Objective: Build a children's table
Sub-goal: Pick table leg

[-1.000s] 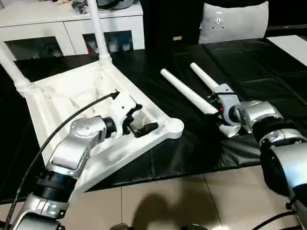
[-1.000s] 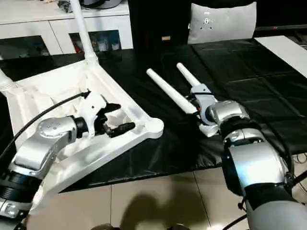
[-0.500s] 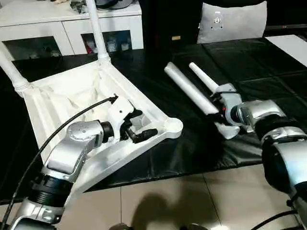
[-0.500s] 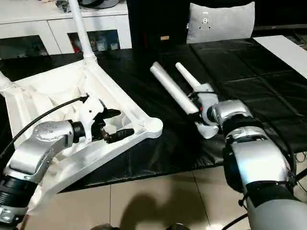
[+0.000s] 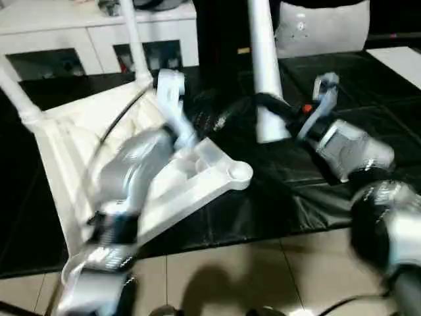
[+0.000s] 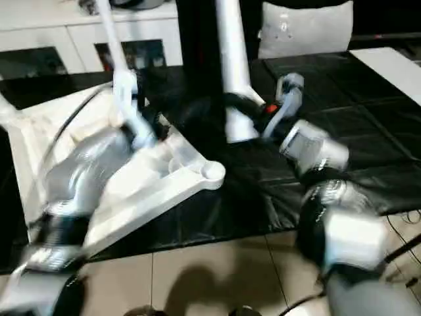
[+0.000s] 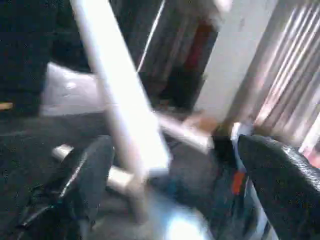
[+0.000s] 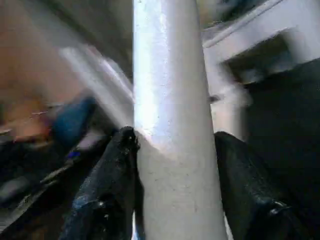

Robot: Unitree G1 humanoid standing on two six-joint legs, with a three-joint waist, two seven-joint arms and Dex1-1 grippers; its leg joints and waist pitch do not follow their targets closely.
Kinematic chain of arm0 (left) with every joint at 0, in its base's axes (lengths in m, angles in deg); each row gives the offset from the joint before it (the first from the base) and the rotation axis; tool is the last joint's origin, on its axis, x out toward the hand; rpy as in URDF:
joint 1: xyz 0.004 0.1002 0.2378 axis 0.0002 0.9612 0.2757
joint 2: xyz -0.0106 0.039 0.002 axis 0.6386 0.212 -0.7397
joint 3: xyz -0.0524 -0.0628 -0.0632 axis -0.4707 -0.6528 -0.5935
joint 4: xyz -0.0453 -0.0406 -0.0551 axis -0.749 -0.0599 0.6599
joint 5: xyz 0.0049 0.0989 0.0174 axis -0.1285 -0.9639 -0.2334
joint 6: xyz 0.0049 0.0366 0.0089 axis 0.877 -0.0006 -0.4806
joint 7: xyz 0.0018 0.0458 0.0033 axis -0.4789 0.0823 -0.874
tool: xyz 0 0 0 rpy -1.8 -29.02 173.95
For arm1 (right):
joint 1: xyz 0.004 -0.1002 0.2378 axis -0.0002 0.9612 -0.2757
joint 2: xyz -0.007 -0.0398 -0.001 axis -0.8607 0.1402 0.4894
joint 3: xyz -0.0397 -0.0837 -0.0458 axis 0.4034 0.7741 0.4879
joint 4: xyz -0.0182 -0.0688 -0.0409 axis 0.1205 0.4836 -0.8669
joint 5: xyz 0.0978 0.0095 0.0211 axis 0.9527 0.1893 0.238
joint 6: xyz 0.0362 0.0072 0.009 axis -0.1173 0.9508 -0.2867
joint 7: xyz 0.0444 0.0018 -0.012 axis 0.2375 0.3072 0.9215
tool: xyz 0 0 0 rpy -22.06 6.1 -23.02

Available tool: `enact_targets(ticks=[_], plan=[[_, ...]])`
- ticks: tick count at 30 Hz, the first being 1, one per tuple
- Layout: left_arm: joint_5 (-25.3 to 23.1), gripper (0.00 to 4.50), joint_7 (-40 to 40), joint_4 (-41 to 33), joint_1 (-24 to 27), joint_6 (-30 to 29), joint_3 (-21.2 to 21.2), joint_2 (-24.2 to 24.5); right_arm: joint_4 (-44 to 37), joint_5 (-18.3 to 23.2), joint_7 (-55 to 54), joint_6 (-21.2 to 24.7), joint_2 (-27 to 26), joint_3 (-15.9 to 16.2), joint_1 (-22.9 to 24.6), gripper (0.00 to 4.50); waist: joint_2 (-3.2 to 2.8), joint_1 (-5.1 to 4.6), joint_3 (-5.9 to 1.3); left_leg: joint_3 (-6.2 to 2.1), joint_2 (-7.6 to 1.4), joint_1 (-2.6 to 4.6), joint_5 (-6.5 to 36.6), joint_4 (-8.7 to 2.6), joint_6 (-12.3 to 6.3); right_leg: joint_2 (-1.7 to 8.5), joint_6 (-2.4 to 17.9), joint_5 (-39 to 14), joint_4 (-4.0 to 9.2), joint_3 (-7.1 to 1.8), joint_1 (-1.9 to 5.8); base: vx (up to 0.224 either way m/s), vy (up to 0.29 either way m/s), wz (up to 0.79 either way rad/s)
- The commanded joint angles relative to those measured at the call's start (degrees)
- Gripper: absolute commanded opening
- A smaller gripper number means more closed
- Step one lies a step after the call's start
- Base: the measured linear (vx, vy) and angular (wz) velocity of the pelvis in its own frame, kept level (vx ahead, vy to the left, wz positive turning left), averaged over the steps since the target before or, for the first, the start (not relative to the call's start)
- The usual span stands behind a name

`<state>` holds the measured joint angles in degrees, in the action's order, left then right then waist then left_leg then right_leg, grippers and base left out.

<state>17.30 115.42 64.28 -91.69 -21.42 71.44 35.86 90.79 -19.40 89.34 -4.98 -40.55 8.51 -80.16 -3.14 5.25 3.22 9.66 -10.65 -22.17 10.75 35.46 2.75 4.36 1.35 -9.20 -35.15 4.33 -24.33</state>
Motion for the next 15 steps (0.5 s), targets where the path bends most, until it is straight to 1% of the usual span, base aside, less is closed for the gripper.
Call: enact_targets(ticks=[1, 2, 4, 5, 6, 7, 8, 9, 10, 11, 13, 14, 15], plan=[[4.0, 4.50, -1.5, 1.4, -1.4, -2.4, -2.5, -1.2, -8.6, 4.4, 3.7, 3.6, -0.8, 1.6, 2.3, 1.88, 0.90, 0.59, -4.83, -0.15, -1.91, 0.31, 4.6, -3.04, -8.84, 3.12, 16.0, -7.9, 3.58, -1.71, 4.18, 0.000, 0.000, 0.00], [4.4, 4.50, -1.6, 1.5, -1.6, -2.6, -2.7, -1.5, -9.5, 4.7, 4.0, 4.0, -1.0, 1.7, 2.8, 1.88, 1.00, 0.72, -4.74, -0.09, -1.80, 0.33, 4.9, -3.04, -8.57, 3.08, 15.3, -8.9, 3.77, -1.74, 4.19, 0.000, 0.000, 0.00], [5.9, 4.50, -2.1, 2.0, -2.2, -3.3, -3.5, -2.6, -12.7, 5.7, 4.9, 5.5, -1.7, 2.3, 4.5, 1.88, 0.71, 1.10, -4.66, -0.26, -1.97, 0.55, 6.0, -3.28, -6.93, 3.19, 13.6, -12.8, 4.23, -1.75, 3.98, 0.000, 0.000, 0.00], [5.9, 4.50, -2.1, 2.0, -2.2, -3.3, -3.5, -2.6, -12.8, 5.7, 4.9, 5.5, -1.7, 2.4, 4.5, 1.88, 0.78, 1.10, -4.67, -0.27, -1.95, 0.51, 6.4, -3.32, -6.51, 3.20, 13.2, -13.7, 4.24, -1.71, 3.97, 0.000, 0.000, 0.00], [6.7, 4.50, -2.9, 2.0, -2.5, -4.2, -4.1, -3.1, -16.8, 6.6, 5.5, 7.5, -2.3, 2.8, 6.6, 1.88, 0.93, 1.16, -4.57, -0.28, -1.83, 0.43, 6.8, -3.45, -5.84, 3.13, 12.0, -15.1, 4.47, -1.68, 4.08, 0.000, 0.000, 0.00], [7.1, 4.50, -3.1, 2.0, -2.5, -4.6, -4.3, -3.3, -18.2, 7.3, 5.9, 8.5, -2.6, 2.9, 7.4, 1.88, 0.90, 1.32, -4.54, -0.26, -1.86, 0.54, 6.9, -3.46, -5.64, 3.17, 11.5, -15.5, 4.58, -1.76, 4.00, 0.000, 0.000, 0.00], [7.1, 4.50, -3.1, 2.0, -2.5, -4.6, -4.3, -3.3, -18.3, 7.3, 5.9, 8.6, -2.6, 2.9, 7.4, 1.88, 0.88, 1.36, -4.45, -0.32, -1.87, 0.51, 7.3, -3.59, -5.25, 3.21, 10.8, -16.8, 4.75, -1.75, 3.94, 0.000, 0.000, 0.00], [7.2, 4.50, -3.1, 2.0, -2.5, -4.7, -4.4, -3.3, -18.7, 7.6, 6.0, 9.0, -2.7, 2.8, 7.6, 1.88, 0.84, 1.35, -4.53, -0.37, -1.84, 0.53, 7.5, -3.64, -4.85, 3.31, 10.4, -17.7, 4.82, -1.73, 3.91, 0.000, 0.000, 0.00], [7.4, 4.50, -3.4, 2.0, -2.5, -5.0, -4.6, -3.4, -19.8, 7.9, 5.7, 9.4, -2.8, 3.1, 8.2, 1.88, 0.86, 1.30, -4.46, -0.35, -1.83, 0.53, 7.6, -3.68, -4.59, 3.28, 10.1, -18.1, 4.92, -1.75, 3.83, 0.000, 0.000, 0.00], [7.6, 4.50, -3.7, 2.0, -2.5, -5.2, -4.6, -3.4, -21.5, 8.2, 5.3, 10.0, -2.8, 3.8, 9.3, 1.88, 0.99, 1.44, -4.42, -0.38, -1.80, 0.55, 7.4, -3.73, -4.22, 3.27, 9.5, -18.4, 5.01, -1.80, 3.87, 0.000, 0.000, 0.00], [8.3, 4.50, -4.1, 1.9, -2.4, -5.6, -4.8, -3.6, -24.0, 8.9, 5.0, 11.1, -3.0, 4.7, 10.7, 1.88, 0.98, 1.43, -4.60, -0.49, -1.78, 0.49, 6.3, -3.74, -4.19, 3.27, 9.4, -16.6, 4.80, -1.86, 3.90, 0.000, 0.000, 0.00], [8.6, 4.50, -4.3, 1.8, -2.2, -5.7, -4.8, -3.7, -25.0, 9.5, 5.0, 11.6, -3.1, 4.9, 11.2, 1.88, 1.01, 1.44, -4.55, -0.46, -1.76, 0.45, 6.2, -3.75, -4.25, 3.28, 9.4, -16.5, 4.86, -1.86, 3.87, 0.000, 0.000, 0.00], [8.9, 4.16, -4.4, 1.8, -2.1, -5.9, -4.9, -3.8, -26.3, 9.8, 4.8, 12.3, -3.2, 5.0, 11.8, 1.88, 0.98, 1.50, -4.55, -0.48, -1.74, 0.41, 6.2, -3.76, -4.27, 3.31, 9.4, -16.4, 4.85, -1.88, 3.90, 0.000, 0.000, 0.00]])
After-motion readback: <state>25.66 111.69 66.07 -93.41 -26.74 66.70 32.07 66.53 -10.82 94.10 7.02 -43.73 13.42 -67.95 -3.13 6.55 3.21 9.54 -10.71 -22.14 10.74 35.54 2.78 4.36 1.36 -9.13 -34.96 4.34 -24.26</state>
